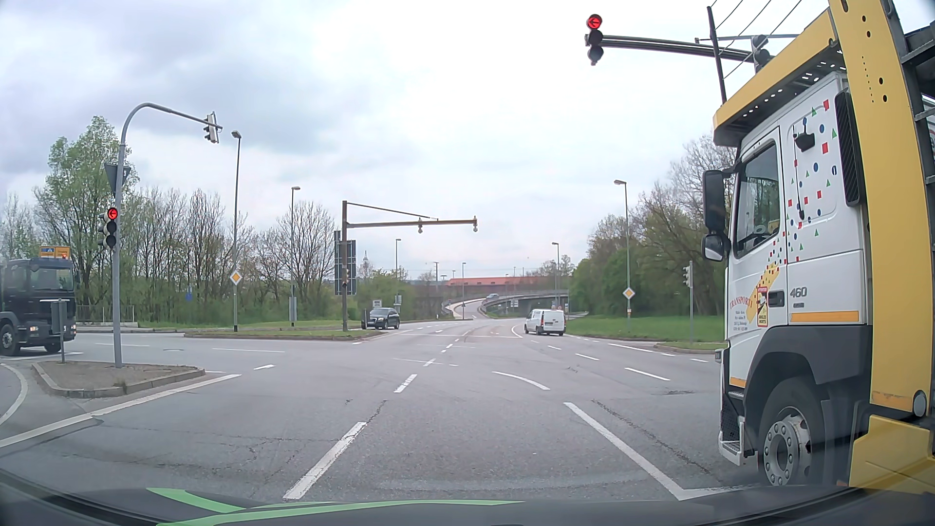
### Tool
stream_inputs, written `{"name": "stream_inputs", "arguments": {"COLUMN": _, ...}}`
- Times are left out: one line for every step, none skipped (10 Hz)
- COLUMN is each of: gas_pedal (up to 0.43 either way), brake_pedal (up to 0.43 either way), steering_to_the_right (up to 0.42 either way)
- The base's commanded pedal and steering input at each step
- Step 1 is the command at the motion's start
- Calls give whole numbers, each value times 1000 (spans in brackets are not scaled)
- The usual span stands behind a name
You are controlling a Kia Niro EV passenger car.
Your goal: Follow the waypoints while adhering to traffic rules and regulations
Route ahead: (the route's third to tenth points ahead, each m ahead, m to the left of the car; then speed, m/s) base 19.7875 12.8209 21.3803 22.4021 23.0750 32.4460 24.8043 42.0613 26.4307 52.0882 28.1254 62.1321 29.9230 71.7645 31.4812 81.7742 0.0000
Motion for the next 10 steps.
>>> {"name": "stream_inputs", "arguments": {"gas_pedal": 0, "brake_pedal": 323, "steering_to_the_right": 8}}
{"name": "stream_inputs", "arguments": {"gas_pedal": 0, "brake_pedal": 311, "steering_to_the_right": 7}}
{"name": "stream_inputs", "arguments": {"gas_pedal": 0, "brake_pedal": 280, "steering_to_the_right": 7}}
{"name": "stream_inputs", "arguments": {"gas_pedal": 0, "brake_pedal": 207, "steering_to_the_right": 7}}
{"name": "stream_inputs", "arguments": {"gas_pedal": 0, "brake_pedal": 183, "steering_to_the_right": 8}}
{"name": "stream_inputs", "arguments": {"gas_pedal": 0, "brake_pedal": 189, "steering_to_the_right": 7}}
{"name": "stream_inputs", "arguments": {"gas_pedal": 0, "brake_pedal": 189, "steering_to_the_right": 8}}
{"name": "stream_inputs", "arguments": {"gas_pedal": 0, "brake_pedal": 189, "steering_to_the_right": 8}}
{"name": "stream_inputs", "arguments": {"gas_pedal": 0, "brake_pedal": 177, "steering_to_the_right": 7}}
{"name": "stream_inputs", "arguments": {"gas_pedal": 0, "brake_pedal": 159, "steering_to_the_right": 8}}
